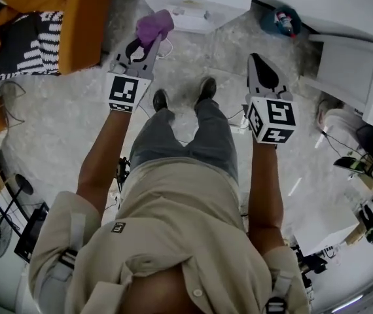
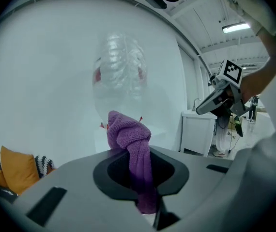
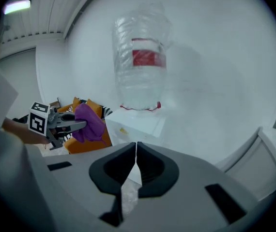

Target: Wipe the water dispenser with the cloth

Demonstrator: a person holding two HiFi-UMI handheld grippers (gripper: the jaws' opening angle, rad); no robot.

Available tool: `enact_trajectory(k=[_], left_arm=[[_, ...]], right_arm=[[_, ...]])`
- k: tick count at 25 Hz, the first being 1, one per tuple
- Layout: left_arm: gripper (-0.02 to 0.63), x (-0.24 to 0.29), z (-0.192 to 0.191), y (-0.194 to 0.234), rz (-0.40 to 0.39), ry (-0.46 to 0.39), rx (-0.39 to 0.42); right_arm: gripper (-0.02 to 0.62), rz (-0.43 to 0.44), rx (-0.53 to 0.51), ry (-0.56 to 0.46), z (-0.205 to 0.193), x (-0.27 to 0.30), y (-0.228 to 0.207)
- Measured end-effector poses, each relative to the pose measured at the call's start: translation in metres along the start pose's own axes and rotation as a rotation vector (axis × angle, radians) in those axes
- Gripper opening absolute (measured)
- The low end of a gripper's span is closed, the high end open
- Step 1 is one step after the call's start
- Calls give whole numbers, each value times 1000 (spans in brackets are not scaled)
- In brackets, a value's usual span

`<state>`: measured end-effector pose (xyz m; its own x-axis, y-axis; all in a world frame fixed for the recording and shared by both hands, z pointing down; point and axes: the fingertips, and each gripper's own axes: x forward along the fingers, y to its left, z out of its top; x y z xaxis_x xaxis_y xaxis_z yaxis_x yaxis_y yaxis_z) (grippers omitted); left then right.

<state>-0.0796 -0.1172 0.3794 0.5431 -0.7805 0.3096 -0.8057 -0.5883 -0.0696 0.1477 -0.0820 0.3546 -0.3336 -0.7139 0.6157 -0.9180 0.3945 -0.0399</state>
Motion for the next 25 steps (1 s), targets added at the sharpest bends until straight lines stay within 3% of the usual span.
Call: enact_trajectory(k=[7,13,25], left_arm=[[58,-79,89,57,17,-92,115],[58,-146,150,97,75,-115,47],[58,-230,230,90,22,-201,110]], right_arm=[[25,13,-61,-144,90,-34,33],[25,43,-103,-225,146,-66,68],[23,102,-173,-382,224,-140,133]])
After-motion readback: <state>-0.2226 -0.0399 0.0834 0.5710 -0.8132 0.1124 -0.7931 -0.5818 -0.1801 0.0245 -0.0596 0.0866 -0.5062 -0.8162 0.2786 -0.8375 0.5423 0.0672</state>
